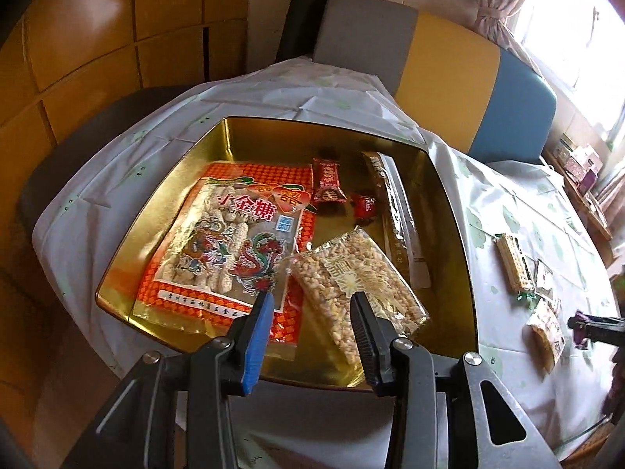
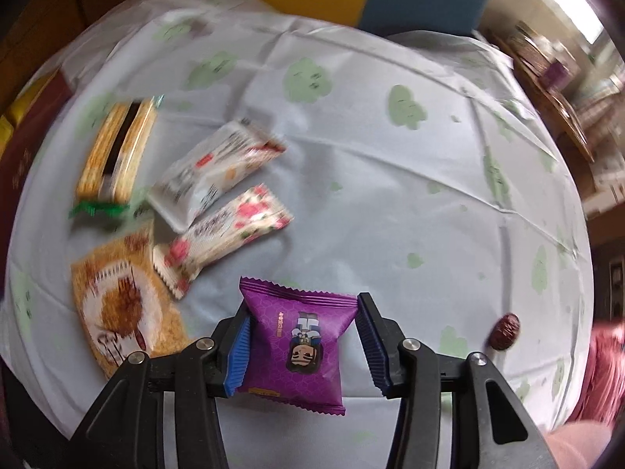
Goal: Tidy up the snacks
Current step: 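Carry the purple cake into the gold tray and open the right tool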
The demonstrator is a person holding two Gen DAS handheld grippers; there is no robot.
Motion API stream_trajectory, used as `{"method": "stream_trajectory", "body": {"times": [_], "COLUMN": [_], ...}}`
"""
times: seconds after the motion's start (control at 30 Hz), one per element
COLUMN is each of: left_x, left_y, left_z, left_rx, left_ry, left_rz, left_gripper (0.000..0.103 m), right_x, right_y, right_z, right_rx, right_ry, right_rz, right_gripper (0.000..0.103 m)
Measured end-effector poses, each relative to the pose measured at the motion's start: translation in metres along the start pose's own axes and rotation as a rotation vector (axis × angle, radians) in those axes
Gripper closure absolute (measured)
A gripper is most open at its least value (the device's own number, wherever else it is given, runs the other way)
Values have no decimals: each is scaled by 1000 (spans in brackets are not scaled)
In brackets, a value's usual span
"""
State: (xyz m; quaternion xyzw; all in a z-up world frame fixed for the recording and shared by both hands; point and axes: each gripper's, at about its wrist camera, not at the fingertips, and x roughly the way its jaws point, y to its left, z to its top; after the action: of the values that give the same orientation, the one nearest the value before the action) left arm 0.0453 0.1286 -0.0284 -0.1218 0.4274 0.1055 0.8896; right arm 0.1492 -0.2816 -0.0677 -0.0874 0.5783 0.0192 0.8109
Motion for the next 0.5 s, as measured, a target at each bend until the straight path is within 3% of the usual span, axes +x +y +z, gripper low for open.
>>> {"method": "stream_trajectory", "body": {"times": [0.23, 0.5], "left_x": [0, -1], "left_y": [9, 28], "left_z": [1, 6], "left_rx": [-26, -78], "left_ry": [-5, -20], "left_rz": [-2, 21], "left_gripper": [62, 62], "right_x": [-48, -93], "right_y": [17, 129], "right_z": [16, 52], "right_rx": [3, -174], "right_ry": [-137, -234], "right_rz": [62, 316], "right_gripper": [53, 53]}}
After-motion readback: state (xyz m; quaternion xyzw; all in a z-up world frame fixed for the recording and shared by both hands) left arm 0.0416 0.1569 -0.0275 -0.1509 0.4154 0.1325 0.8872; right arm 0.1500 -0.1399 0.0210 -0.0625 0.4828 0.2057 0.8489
